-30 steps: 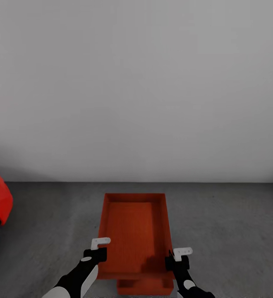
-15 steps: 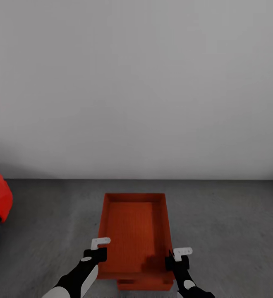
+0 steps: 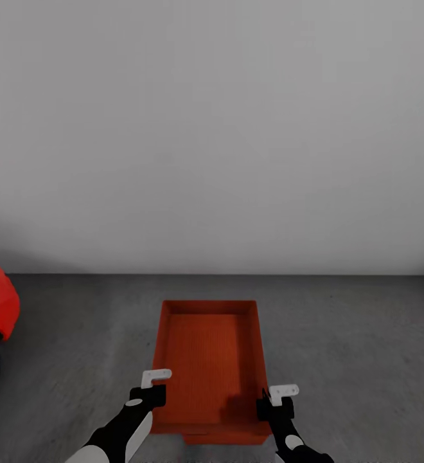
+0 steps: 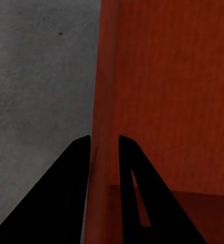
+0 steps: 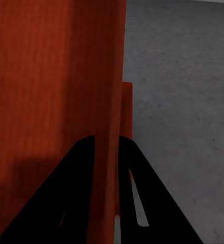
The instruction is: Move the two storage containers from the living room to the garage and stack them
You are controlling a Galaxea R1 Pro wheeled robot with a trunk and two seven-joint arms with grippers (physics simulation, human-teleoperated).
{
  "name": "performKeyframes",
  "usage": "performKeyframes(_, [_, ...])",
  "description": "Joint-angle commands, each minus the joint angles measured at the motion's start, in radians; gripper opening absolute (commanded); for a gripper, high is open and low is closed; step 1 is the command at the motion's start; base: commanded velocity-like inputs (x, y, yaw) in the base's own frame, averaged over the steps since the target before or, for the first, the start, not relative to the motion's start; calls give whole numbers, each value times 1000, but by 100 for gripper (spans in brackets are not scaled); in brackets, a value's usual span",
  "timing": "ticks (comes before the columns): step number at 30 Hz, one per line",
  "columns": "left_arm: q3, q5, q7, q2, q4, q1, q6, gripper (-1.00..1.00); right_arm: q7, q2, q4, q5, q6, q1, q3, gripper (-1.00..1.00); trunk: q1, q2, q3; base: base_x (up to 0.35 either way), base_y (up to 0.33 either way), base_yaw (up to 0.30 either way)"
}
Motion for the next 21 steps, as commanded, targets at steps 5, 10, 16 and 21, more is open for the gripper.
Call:
performKeyframes(5, [-10,9,16,4,19,0,6,-100,-58,-9,-1,-11,-62,-1,-14,-100,0,-1,-9,0,0,0])
performKeyframes(10, [-10,9,16,4,19,0,5,-100,-58,-9,-1,-11,-62,-1,-14,-100,0,-1,-17,0,0,0])
performKeyframes(16, [-10,9,16,3,19,0,6,-100,-59,-9,-1,-11,-62,-1,-14,-100,0,-1,-26,0,0,0])
performKeyframes(21, [-10,9,16,3,19,0,5,-100,-58,-9,-1,-11,-62,-1,-14,-100,0,-1,-34,0,0,0])
